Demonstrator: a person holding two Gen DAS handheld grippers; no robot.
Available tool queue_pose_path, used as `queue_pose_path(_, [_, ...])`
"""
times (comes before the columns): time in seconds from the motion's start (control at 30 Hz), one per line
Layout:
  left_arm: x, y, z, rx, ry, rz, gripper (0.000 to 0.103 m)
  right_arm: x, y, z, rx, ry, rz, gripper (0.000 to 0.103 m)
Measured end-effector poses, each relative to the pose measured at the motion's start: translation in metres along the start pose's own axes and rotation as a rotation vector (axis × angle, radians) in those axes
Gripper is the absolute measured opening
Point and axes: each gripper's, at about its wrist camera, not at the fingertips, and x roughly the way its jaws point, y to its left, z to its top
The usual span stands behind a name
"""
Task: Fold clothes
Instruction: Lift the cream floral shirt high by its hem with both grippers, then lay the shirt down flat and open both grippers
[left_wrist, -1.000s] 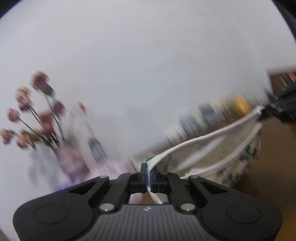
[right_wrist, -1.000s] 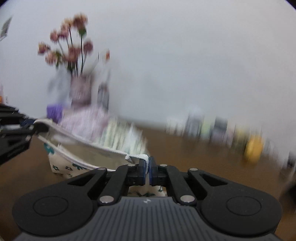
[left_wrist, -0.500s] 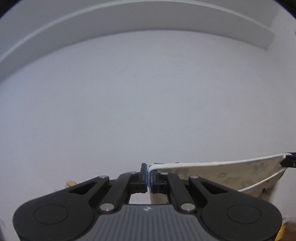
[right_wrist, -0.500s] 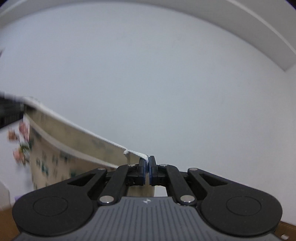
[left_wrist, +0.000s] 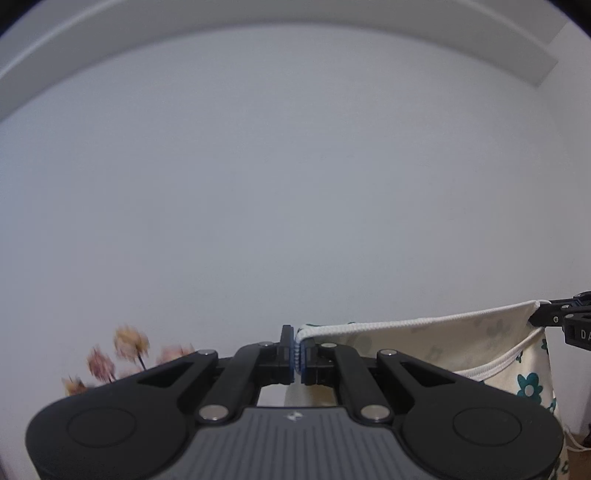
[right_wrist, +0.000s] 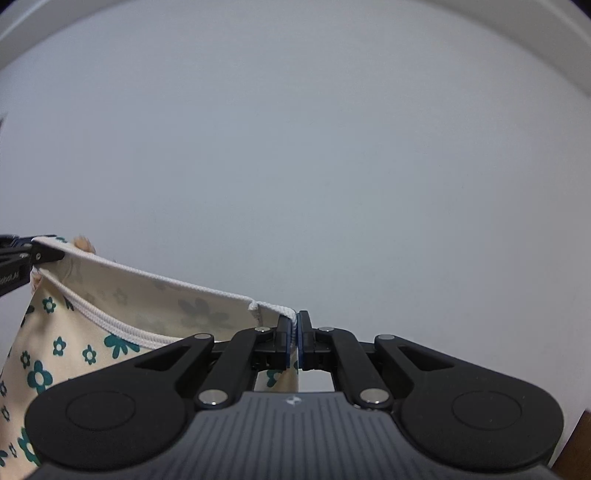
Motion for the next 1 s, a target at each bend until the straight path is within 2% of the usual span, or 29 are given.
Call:
queue_pose_path(0.1, [0.052, -0.012, -0.031, -0.033, 0.089, 0.015, 0.002, 0.054, 0.006, -0.021, -0.005, 0.067, -0.023, 0.002])
queue_pose_path(0.2, [0.09, -0.019, -0.054, -0.044, 0.08, 0.058, 0.002, 0.108, 0.012, -0.043, -0.011, 0.133, -0.045, 0.002])
queue_pose_path(0.27, [0.101, -0.014, -0.043, -0.055, 0.005, 0.075, 0.002, 0.101, 0.011, -0.047, -0.035, 0.094, -0.046, 0.002])
queue_pose_path(0.4, [0.083, 0.004, 0.01, -0.092, -0.222, 0.081, 0.002, 0.086, 0.008, -0.056, -0.085, 0.015, -0.048, 0.002])
queue_pose_path(0.5, [0.06, 0.007, 0.016, -0.069, -0.286, 0.062, 0.002, 0.075, 0.007, -0.063, -0.122, -0.043, -0.05, 0.002])
queue_pose_path(0.57, [0.045, 0.006, 0.005, -0.036, -0.284, 0.046, 0.002, 0.068, 0.006, -0.068, -0.147, -0.083, -0.051, 0.002])
queue_pose_path(0.67, [0.019, -0.001, -0.03, 0.047, -0.233, 0.024, 0.002, 0.057, 0.004, -0.074, -0.184, -0.142, -0.053, 0.002])
queue_pose_path(0.73, [-0.008, -0.007, -0.072, 0.118, -0.171, -0.004, 0.002, 0.05, 0.003, -0.08, -0.209, -0.18, -0.053, 0.002])
queue_pose_path(0.8, [-0.038, -0.012, -0.119, 0.178, -0.095, -0.042, 0.002, 0.03, 0.008, -0.134, -0.261, -0.101, 0.012, 0.002])
queue_pose_path(0.87, [-0.073, -0.012, -0.178, 0.21, 0.014, -0.098, 0.002, 0.011, 0.014, -0.189, -0.312, -0.023, 0.077, 0.002])
queue_pose_path(1.0, [-0.135, -0.012, -0.294, 0.232, 0.27, -0.206, 0.002, -0.075, 0.046, -0.301, -0.31, 0.193, 0.223, 0.002])
